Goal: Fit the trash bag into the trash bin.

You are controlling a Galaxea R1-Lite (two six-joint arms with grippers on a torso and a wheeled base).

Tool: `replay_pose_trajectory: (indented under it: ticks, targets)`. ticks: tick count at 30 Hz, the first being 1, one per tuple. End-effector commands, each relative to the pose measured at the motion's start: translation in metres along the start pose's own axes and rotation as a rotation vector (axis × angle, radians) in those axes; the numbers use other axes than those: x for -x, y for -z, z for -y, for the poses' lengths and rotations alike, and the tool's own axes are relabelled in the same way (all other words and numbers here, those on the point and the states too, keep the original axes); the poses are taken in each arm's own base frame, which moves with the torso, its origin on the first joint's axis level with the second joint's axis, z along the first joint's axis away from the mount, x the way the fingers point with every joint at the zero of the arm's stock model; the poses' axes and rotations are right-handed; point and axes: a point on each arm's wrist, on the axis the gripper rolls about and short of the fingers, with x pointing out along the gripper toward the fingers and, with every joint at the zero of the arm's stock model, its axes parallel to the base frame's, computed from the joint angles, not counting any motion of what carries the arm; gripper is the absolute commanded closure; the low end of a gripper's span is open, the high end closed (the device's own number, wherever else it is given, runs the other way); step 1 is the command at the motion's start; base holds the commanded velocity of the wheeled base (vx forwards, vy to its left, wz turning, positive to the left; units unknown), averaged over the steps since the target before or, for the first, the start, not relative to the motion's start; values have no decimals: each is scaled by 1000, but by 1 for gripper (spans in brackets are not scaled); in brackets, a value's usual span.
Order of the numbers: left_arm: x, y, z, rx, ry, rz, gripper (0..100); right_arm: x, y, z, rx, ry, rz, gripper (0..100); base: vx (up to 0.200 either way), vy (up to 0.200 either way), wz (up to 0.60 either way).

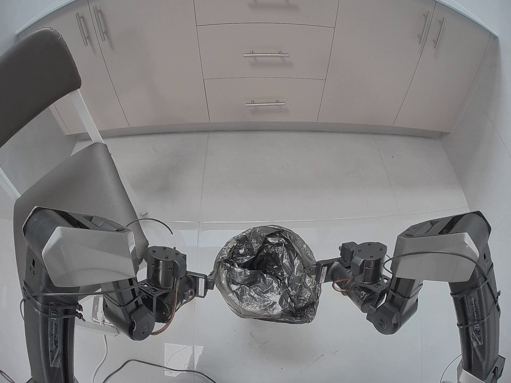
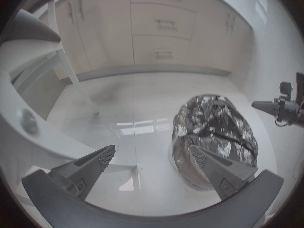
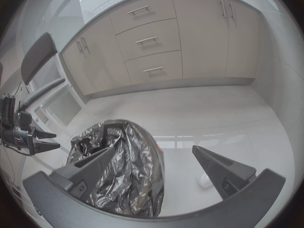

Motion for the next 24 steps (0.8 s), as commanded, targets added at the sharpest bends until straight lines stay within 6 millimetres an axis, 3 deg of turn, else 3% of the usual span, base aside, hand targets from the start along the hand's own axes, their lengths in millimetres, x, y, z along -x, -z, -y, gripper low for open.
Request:
replay_pose_trajectory:
  ticks: [1, 4, 7, 14, 18, 24]
  targets:
    - [11, -8, -14, 57, -25, 75, 0, -4, -29, 14, -25, 44, 79, 0, 0, 0, 0]
    - [16, -19, -10, 118, -5, 141, 0, -14, -37, 28, -35, 90, 95, 0, 0, 0, 0]
    - [28, -43, -2, 133, 30, 220, 0, -27, -50, 45, -43, 148, 81, 0, 0, 0, 0]
    - [54, -80, -4, 163, 46, 296, 0, -59, -72, 72, -47, 259, 32, 0, 0, 0, 0]
    - [65, -88, 0, 174, 68, 327, 0, -68, -71, 74, -47, 265, 22, 0, 0, 0, 0]
    - [90, -98, 28, 170, 174, 371, 0, -69, -69, 71, -39, 259, 12, 0, 0, 0, 0]
